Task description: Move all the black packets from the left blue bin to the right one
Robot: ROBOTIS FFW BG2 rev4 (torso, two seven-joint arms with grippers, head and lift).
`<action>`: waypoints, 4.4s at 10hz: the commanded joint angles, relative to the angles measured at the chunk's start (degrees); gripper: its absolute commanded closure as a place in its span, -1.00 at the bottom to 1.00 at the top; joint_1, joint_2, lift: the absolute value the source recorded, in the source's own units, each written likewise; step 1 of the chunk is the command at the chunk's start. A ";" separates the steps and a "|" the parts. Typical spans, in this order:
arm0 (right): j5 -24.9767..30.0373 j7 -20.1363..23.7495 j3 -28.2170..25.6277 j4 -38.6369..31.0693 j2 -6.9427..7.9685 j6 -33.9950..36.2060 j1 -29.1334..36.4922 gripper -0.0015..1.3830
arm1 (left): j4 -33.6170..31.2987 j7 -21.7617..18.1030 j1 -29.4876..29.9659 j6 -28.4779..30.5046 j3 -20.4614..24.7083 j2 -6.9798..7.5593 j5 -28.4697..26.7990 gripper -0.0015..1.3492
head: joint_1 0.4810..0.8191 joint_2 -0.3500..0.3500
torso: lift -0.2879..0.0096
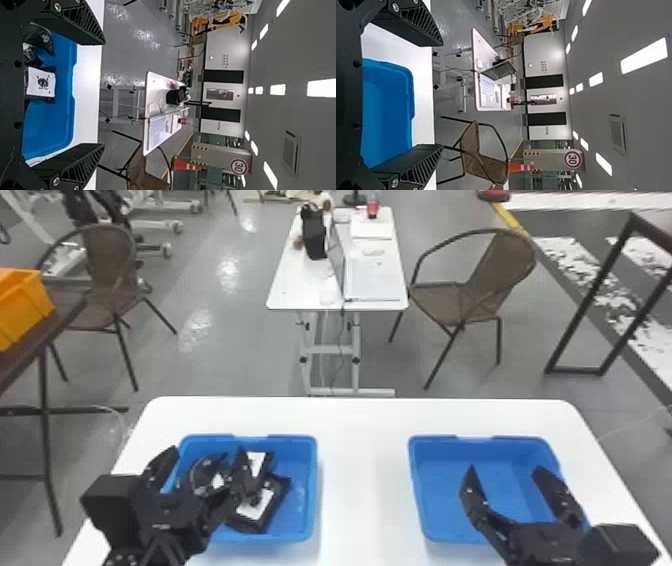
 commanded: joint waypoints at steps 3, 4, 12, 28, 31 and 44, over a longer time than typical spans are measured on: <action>-0.14 0.00 0.00 0.00 0.00 0.00 -0.05 -0.85 | 0.00 -0.81 -0.27 0.63 0.48 -0.57 -0.27 -0.84 | 0.27 0.06 | 0.94; -0.22 0.00 0.00 0.00 0.00 0.00 -0.05 -0.85 | 0.00 -1.25 -0.45 0.99 0.57 -0.66 -0.27 -0.85 | 0.27 0.06 | 0.94; -0.93 0.53 0.00 0.52 0.00 0.35 -0.32 -0.85 | 1.94 -2.48 -4.31 6.44 4.17 -2.59 -0.62 -0.82 | 0.27 0.10 | 0.94; -2.95 4.39 0.88 3.60 0.00 1.93 -4.10 -0.85 | 32.44 -24.46 -30.51 27.70 11.46 -3.91 -33.49 -0.82 | 0.27 0.53 | 0.94; -3.65 4.92 0.88 4.04 0.00 2.20 -4.36 -0.85 | 39.12 -27.44 -34.11 25.07 10.67 -2.94 -36.39 -0.81 | 0.27 0.50 | 0.94; -5.94 6.77 0.88 5.27 0.00 2.90 -5.06 -0.85 | 37.53 -42.21 -34.64 22.61 15.60 -5.14 -38.76 0.76 | 0.27 0.46 | 0.94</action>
